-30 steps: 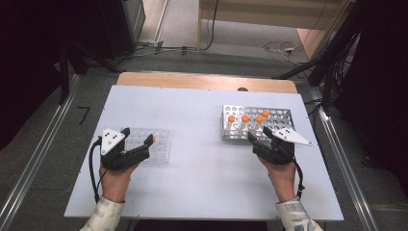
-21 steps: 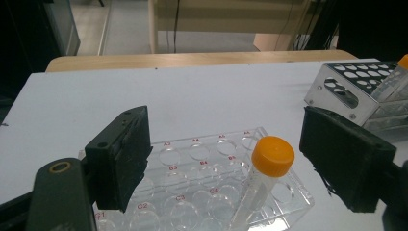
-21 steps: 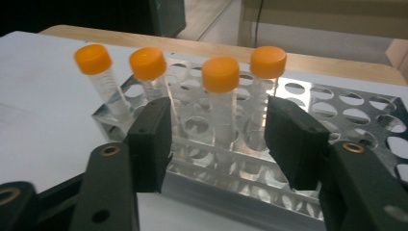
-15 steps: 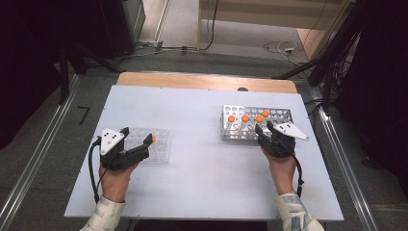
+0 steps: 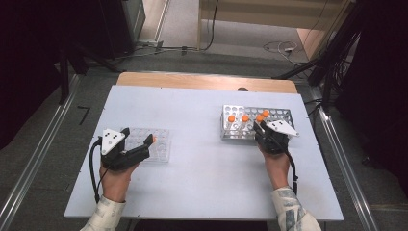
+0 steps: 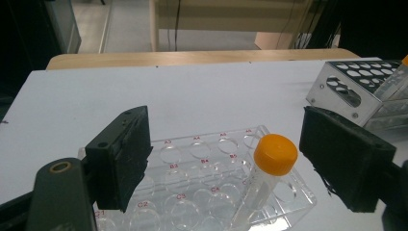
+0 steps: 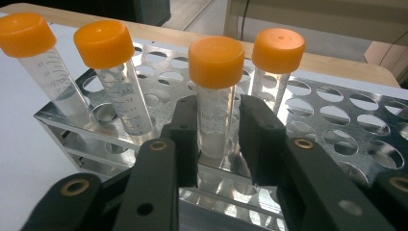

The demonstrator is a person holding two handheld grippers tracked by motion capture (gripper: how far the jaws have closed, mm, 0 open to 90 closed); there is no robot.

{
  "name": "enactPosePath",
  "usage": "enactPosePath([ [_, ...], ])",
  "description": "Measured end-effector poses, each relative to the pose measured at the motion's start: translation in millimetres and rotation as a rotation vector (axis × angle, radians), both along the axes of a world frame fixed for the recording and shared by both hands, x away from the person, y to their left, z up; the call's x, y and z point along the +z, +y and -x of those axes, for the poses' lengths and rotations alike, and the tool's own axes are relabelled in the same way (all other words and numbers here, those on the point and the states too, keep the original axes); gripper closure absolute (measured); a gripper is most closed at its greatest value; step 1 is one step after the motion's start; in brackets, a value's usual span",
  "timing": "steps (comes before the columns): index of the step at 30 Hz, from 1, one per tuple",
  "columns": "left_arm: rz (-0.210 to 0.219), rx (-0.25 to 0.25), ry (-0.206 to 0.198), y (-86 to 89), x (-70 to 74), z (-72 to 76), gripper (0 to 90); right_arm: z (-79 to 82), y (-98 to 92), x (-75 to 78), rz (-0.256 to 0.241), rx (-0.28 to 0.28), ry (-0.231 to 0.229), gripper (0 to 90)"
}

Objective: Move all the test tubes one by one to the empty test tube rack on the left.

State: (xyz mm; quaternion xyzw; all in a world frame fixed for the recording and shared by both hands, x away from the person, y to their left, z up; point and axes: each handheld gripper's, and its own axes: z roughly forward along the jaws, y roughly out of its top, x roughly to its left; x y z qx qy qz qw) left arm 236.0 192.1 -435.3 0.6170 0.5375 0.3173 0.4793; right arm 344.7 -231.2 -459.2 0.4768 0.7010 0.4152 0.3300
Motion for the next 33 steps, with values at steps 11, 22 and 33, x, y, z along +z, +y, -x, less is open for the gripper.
enactPosePath([
  [11, 0.0, -0.001, -0.001, 0.0, 0.0, 0.0, 18.2, 1.5, 0.8, 3.2, -0.005, 0.004, -0.023, 71.6],
  [22, 0.005, 0.004, -0.006, 0.7, 1.1, 1.0, 18.2, 17.1, -3.5, 39.0, -0.051, 0.006, -0.129, 72.1],
  [33, 0.007, -0.002, -0.022, 1.0, 5.2, 3.9, 18.7, 36.6, -10.9, 57.0, -0.097, 0.063, -0.14, 72.2],
])
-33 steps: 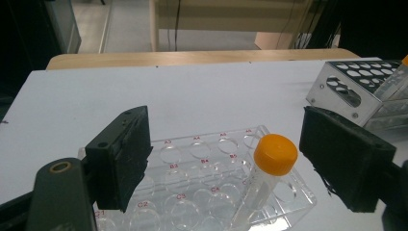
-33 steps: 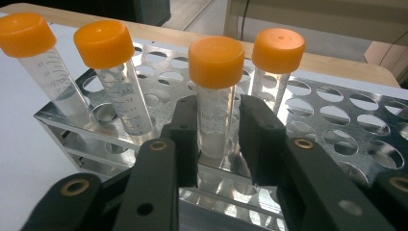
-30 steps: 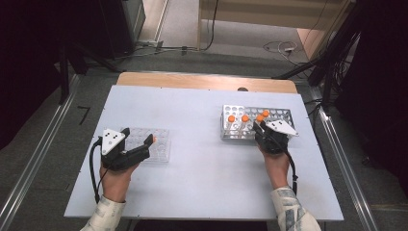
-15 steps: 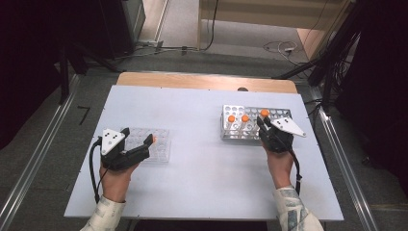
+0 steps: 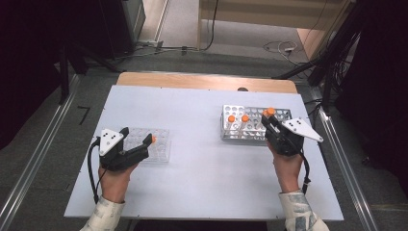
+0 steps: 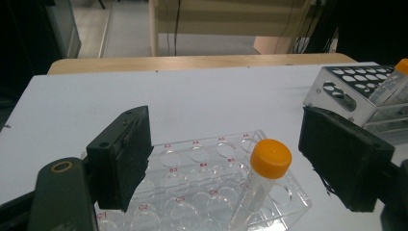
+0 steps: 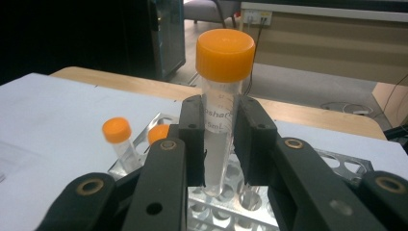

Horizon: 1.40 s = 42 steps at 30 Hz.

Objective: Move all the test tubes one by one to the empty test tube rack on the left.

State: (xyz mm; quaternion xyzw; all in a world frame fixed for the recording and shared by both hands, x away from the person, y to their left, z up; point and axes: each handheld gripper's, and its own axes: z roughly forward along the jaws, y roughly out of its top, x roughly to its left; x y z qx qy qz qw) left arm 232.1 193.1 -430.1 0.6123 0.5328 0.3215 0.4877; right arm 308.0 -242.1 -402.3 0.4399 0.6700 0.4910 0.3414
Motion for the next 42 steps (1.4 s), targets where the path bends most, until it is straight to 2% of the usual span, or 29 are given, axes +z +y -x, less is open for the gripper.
enactPosePath([
  [7, 0.002, -0.013, -0.015, -3.0, 3.9, 3.3, 18.7, 14.3, -1.5, -0.9, 0.011, 0.041, 0.017, 72.2],
  [14, 0.005, -0.037, -0.027, -7.1, 9.1, 7.2, 19.4, 24.7, 1.7, -5.9, -0.005, 0.095, 0.05, 72.3],
  [23, -0.002, -0.097, -0.046, -22.4, 14.8, 14.1, 19.4, 34.7, 26.6, -16.1, 0.013, 0.184, 0.086, 72.3],
  [32, -0.029, -0.206, -0.046, -49.8, 13.6, 19.3, 20.3, 48.5, 66.5, -27.3, 0.039, 0.32, 0.112, 72.3],
  [39, -0.005, -0.319, -0.033, -75.6, 12.2, 22.5, 23.9, 57.9, 93.6, -36.4, 0.057, 0.406, 0.14, 72.2],
  [42, -0.012, -0.363, -0.025, -86.1, 10.6, 23.0, 25.6, 60.7, 103.6, -40.3, 0.07, 0.435, 0.15, 72.2],
])
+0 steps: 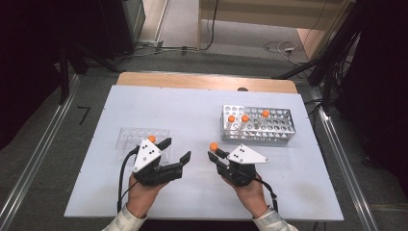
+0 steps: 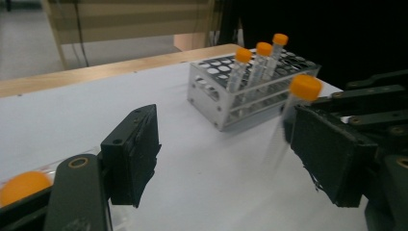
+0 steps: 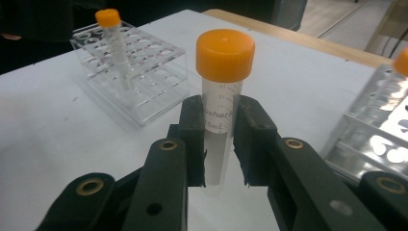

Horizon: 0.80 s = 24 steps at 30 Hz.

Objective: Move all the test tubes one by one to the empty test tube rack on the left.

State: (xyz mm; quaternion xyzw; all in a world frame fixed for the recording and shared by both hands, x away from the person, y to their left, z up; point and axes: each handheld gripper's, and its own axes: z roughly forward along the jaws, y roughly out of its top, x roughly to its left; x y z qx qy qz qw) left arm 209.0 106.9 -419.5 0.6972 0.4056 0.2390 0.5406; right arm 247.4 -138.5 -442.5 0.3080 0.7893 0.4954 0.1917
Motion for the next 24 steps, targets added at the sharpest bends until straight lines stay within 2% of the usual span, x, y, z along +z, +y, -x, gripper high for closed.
enactPosePath([
  [10, -0.008, -0.079, 0.02, -20.2, -8.1, -2.1, 37.2, 7.2, 21.2, -8.1, 0.023, 0.06, 0.019, 72.3],
  [16, -0.018, -0.096, 0.025, -24.2, -11.8, -3.9, 46.4, 10.7, 29.6, -11.3, 0.026, 0.092, 0.034, 72.3],
  [24, -0.038, -0.106, 0.037, -27.8, -16.0, -5.7, 52.4, 11.8, 32.5, -12.7, 0.027, 0.108, 0.043, 72.2],
])
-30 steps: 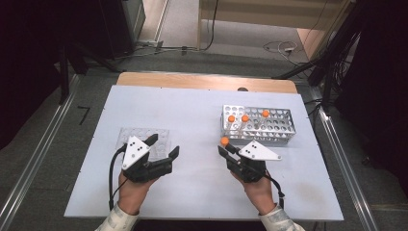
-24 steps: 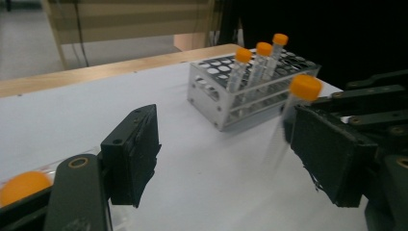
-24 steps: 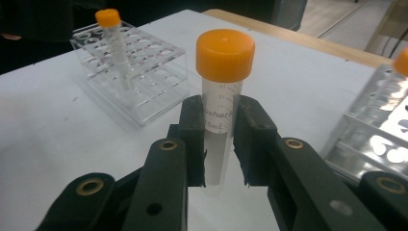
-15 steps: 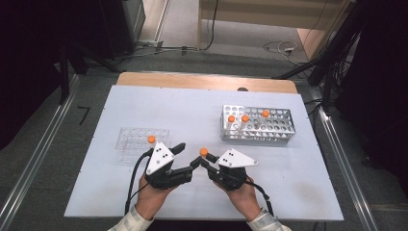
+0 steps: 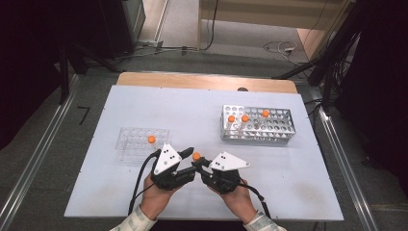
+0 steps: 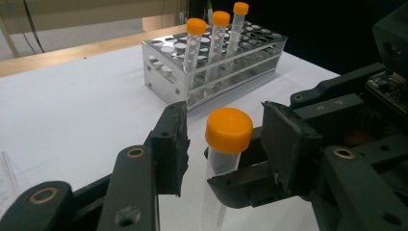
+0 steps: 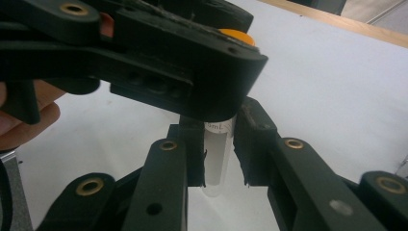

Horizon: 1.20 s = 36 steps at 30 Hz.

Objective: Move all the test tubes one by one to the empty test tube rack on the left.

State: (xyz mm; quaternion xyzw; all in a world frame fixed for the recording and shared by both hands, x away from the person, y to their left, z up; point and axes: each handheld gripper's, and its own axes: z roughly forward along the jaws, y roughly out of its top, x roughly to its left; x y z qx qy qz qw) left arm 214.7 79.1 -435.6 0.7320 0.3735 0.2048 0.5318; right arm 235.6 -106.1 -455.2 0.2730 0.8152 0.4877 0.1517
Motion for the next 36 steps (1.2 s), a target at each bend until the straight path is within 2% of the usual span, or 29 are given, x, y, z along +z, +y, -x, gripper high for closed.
enactPosePath([
  [13, -0.016, 0.002, -0.012, -2.0, -1.7, 0.4, 67.9, 0.7, 2.0, -1.5, 0.003, 0.009, 0.002, 72.2],
  [24, -0.018, 0.004, -0.007, -1.1, -1.7, 0.4, 69.3, 0.8, 2.3, -2.4, -0.001, 0.007, 0.016, 71.3],
  [25, -0.012, 0.005, -0.006, -1.0, -1.5, 0.5, 69.5, 0.7, 2.1, -2.4, -0.003, 0.009, 0.017, 69.0],
  [27, -0.005, 0.007, -0.006, 0.9, 0.1, 0.4, 69.6, 0.1, 2.2, -2.4, -0.003, 0.021, 0.027, 55.4],
  [31, 0.019, 0.011, 0.001, 7.8, 4.4, -0.1, 69.6, -2.0, 1.7, -2.3, 0.003, 0.027, 0.038, 38.8],
  [36, 0.035, 0.023, 0.012, 17.0, 8.8, -0.4, 69.6, -4.2, -0.4, -1.7, 0.013, 0.013, 0.047, 33.4],
])
